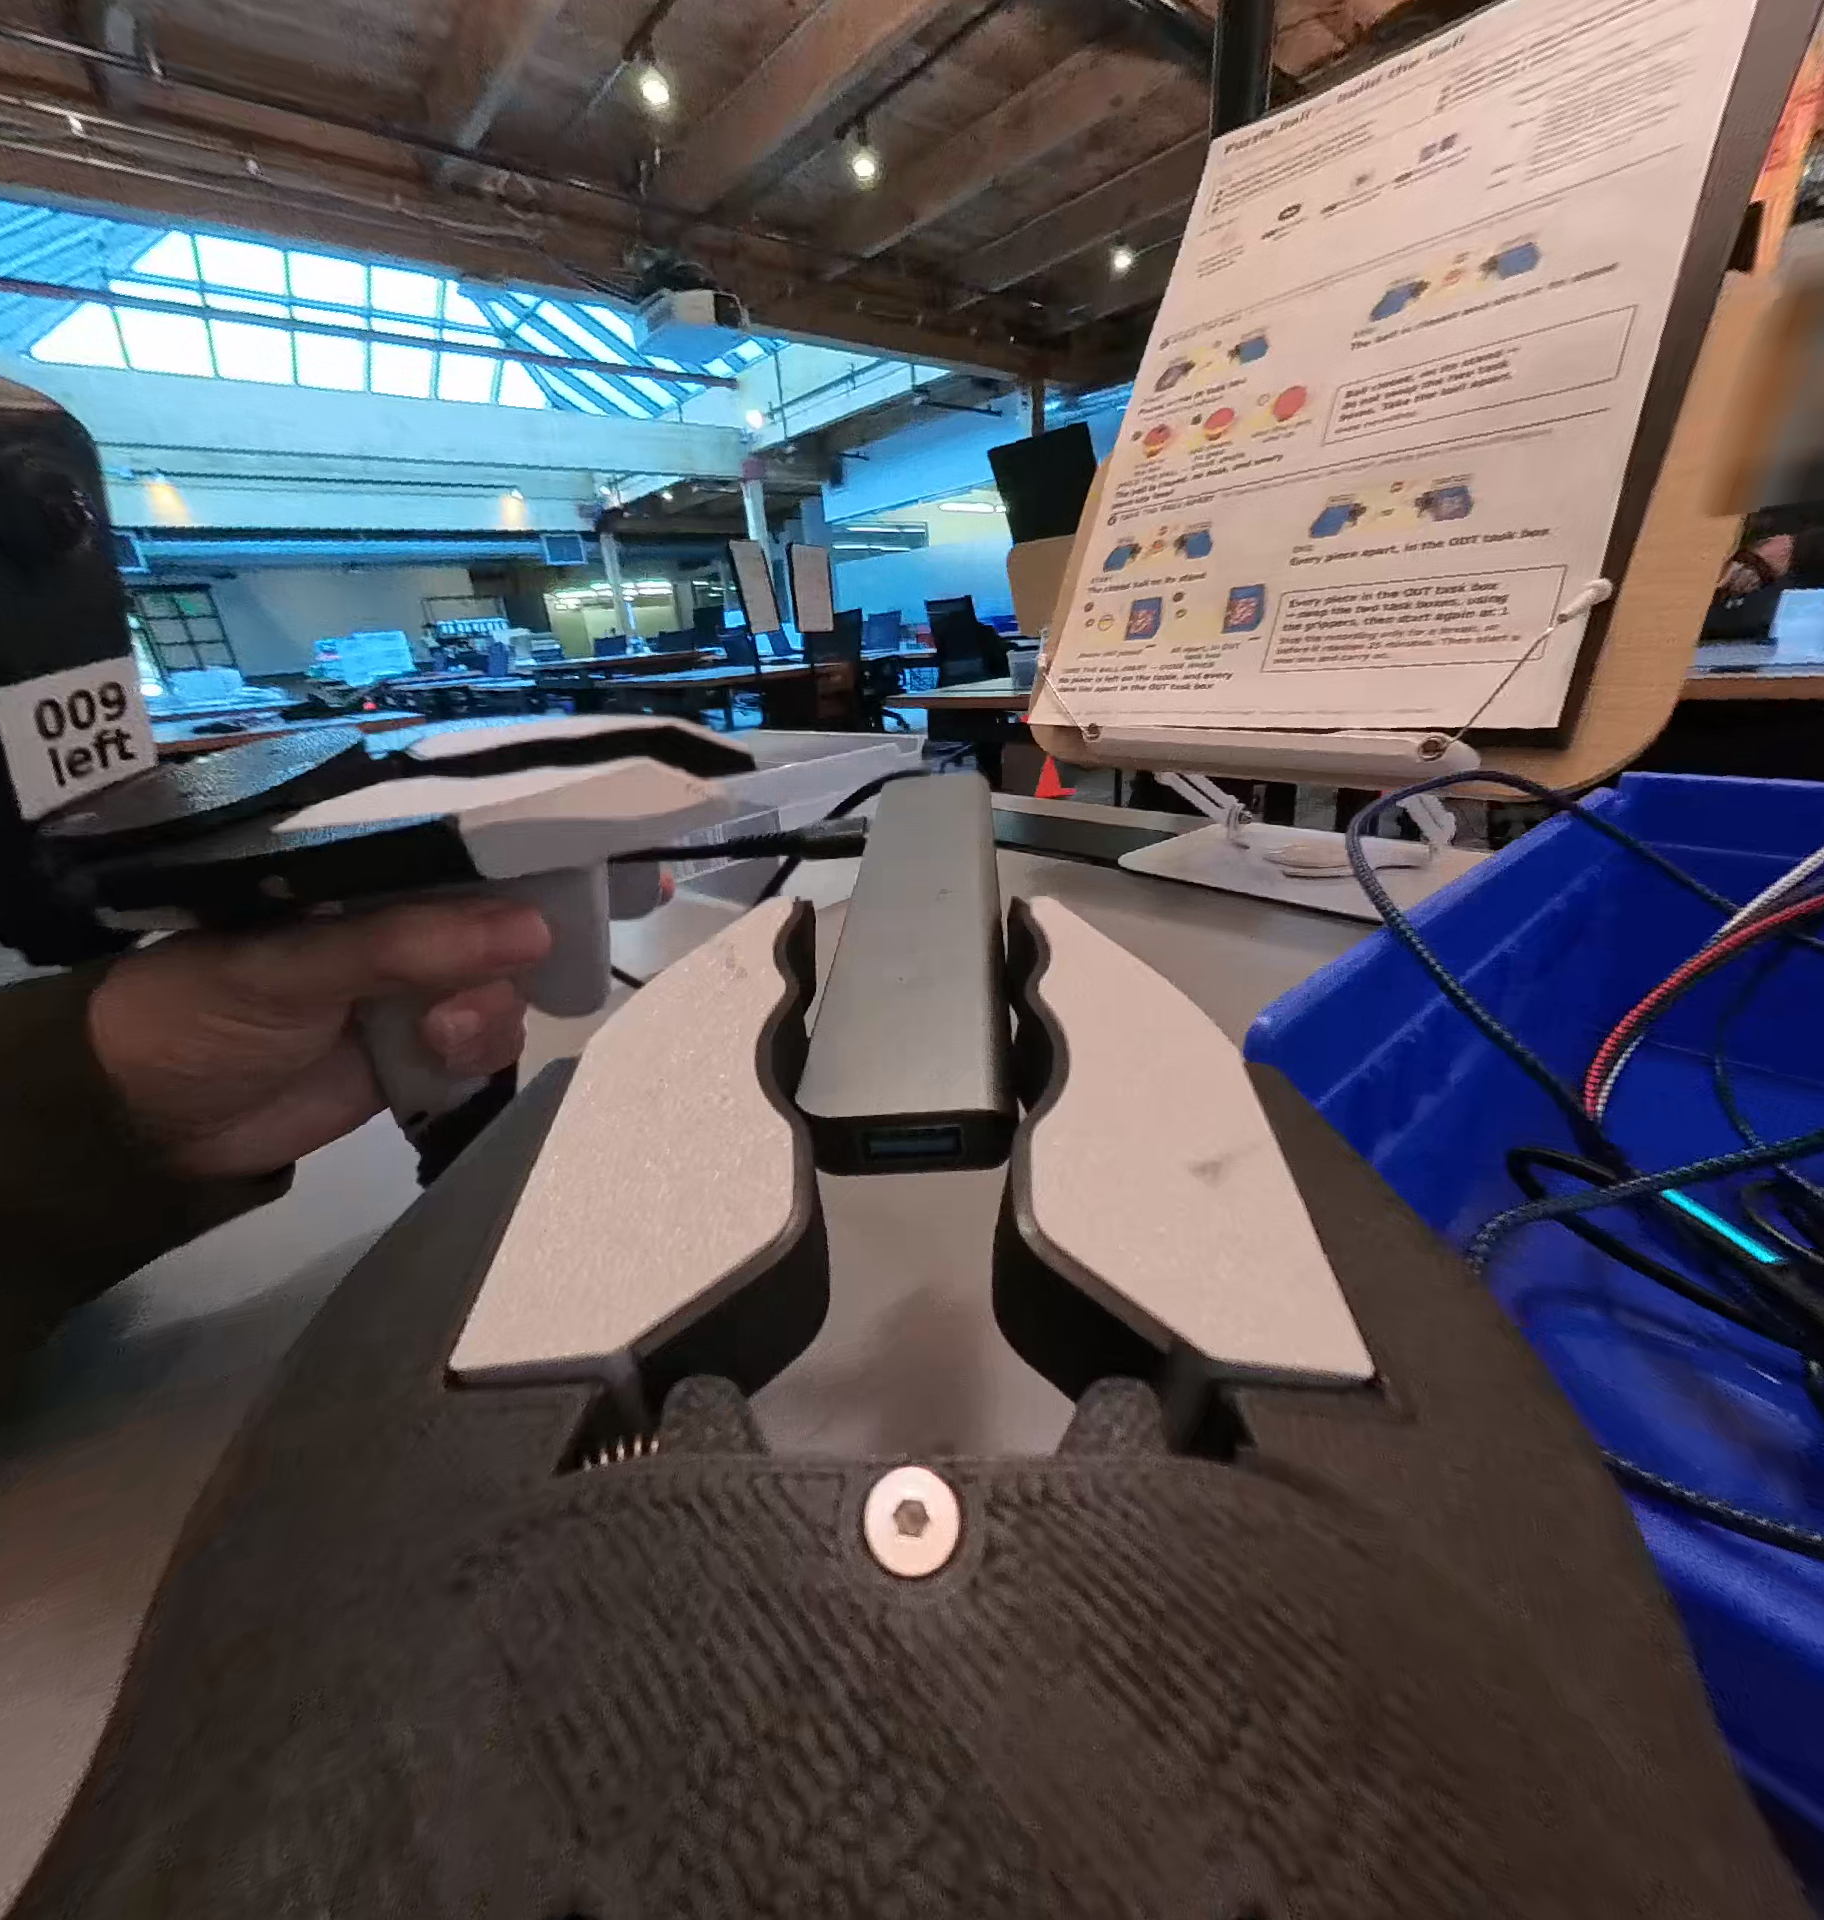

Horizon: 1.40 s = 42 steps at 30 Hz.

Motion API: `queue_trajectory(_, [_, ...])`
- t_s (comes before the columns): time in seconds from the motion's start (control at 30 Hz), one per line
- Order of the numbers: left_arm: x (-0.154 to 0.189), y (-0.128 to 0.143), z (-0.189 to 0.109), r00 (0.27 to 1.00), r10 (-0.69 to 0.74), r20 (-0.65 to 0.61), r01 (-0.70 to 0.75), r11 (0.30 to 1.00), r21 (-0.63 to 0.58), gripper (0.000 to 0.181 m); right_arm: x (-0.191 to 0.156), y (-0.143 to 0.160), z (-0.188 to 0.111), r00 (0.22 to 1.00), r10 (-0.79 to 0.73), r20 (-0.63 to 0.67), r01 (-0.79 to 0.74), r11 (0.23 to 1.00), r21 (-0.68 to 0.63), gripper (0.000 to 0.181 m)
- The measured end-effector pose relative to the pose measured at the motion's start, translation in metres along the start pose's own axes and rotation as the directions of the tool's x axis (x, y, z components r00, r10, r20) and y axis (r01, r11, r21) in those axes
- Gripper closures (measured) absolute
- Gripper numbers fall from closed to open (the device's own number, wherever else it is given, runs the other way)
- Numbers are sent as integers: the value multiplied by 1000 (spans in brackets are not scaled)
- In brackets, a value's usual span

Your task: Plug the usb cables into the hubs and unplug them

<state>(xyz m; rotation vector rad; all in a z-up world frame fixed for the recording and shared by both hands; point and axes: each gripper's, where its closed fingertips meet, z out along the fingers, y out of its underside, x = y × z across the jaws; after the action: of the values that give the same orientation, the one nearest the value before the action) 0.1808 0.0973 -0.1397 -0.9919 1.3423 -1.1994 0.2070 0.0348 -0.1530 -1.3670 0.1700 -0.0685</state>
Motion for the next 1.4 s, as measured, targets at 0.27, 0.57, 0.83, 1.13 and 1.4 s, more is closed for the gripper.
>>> queue_trajectory(0.27, [7,27,4,998,16,-57,-24,989,-146,170,-7,1,1,998,-65,1,65,998,-6,145])
queue_trajectory(0.57, [27,68,-9,976,-161,-144,73,873,-483,139,-11,4,3,997,-65,36,66,997,-27,145])
queue_trajectory(0.83, [45,93,0,919,-372,-131,205,734,-647,148,-24,8,4,988,-125,94,129,991,-45,146])
queue_trajectory(1.13, [47,68,13,709,-690,-144,526,654,-544,152,-18,3,2,993,-86,75,87,996,-13,145])
queue_trajectory(1.4, [33,36,5,659,-723,-209,609,676,-416,154,-19,2,1,992,-97,77,98,995,-2,146])
